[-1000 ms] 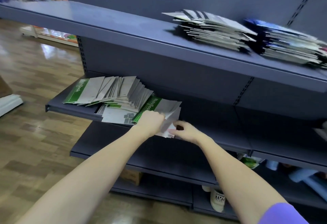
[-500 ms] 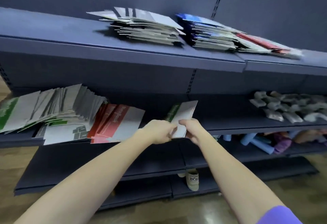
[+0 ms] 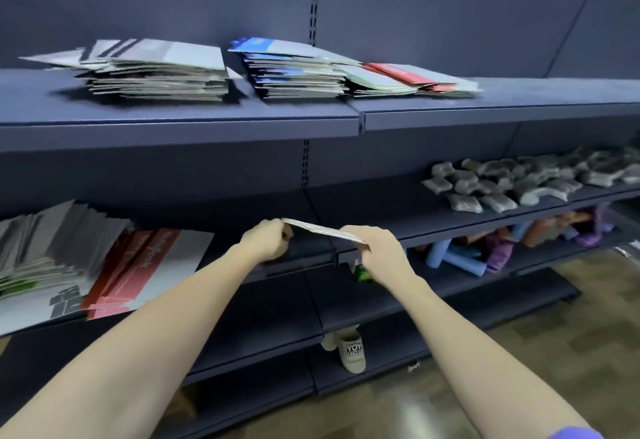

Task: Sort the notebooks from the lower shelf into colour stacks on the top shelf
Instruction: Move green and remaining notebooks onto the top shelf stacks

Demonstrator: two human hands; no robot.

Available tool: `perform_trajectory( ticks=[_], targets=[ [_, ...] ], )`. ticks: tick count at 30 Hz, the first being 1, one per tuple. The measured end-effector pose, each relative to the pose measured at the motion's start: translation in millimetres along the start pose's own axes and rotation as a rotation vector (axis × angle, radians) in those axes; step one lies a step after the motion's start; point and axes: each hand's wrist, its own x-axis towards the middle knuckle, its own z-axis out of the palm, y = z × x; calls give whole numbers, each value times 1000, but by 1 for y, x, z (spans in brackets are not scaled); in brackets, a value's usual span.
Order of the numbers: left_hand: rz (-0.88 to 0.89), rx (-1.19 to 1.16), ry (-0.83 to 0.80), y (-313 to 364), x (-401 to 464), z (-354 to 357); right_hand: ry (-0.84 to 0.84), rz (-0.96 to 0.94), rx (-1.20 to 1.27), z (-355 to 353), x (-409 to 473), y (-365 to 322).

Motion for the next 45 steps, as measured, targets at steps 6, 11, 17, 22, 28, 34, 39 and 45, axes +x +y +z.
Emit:
perform_trajectory(
  ticks=[6, 11, 17, 22, 28, 34, 39, 45],
  targets=[
    [-96, 85, -18, 29, -4, 8, 117, -215, -112, -10, -2, 56],
    [29, 115, -13, 68, -7, 9, 153, -381, -173, -23, -10, 84],
    [-27, -234, -92, 139, -1, 24, 230, -656, -251, -36, -10, 103],
    [-169, -479, -73, 158, 7, 45, 230, -648, -347, -42, -21, 118],
    [-257, -583, 43, 176, 6, 60, 142, 193, 293, -52, -38, 131],
    [-166, -486, 228, 212, 10, 50, 73, 585, 785, -73, -16, 136],
    [-12, -339, 322, 244, 11, 35, 187, 657, 981, -90, -4, 139],
    [169, -285, 428, 287, 12, -4, 525, 605, 945, -125, 9, 135]
  ],
)
